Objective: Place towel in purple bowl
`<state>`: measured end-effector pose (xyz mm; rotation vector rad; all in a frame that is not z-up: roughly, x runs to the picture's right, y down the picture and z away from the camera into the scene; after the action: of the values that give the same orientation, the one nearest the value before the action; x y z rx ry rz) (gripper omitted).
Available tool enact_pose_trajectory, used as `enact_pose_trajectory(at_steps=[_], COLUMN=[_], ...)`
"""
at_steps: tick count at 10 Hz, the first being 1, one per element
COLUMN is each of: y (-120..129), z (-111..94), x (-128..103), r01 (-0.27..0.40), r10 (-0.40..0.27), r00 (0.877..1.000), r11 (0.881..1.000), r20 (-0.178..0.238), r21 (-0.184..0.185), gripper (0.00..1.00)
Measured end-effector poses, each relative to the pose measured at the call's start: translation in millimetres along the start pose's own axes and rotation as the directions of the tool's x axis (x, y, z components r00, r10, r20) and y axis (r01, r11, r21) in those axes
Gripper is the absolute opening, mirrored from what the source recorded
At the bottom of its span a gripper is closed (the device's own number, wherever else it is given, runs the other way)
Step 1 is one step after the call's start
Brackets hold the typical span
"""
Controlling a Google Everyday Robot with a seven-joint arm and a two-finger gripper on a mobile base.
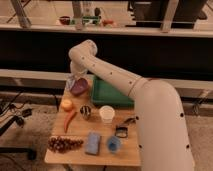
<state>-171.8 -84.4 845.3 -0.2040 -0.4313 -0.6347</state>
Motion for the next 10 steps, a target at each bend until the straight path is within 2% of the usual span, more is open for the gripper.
enact_pose_trajectory(at_steps=[5,6,8,10], y=[0.7,0.2,0.3,0.2], z=[-0.3,0.9,14.6,44.8], x=[3.1,3.8,15.5,21.3], r01=[0.0,-0.011,-0.055,-0.096], r10=[0.0,0.011,0.055,0.096], r00=[1.0,1.0,0.998,0.995], r11=[1.0,1.0,0.998,0.995], r20=[-0.007,-0.002,0.008,0.035], r21=[0.001,0.01,0.021,0.02], gripper=[0.0,0.0,0.0,0.0])
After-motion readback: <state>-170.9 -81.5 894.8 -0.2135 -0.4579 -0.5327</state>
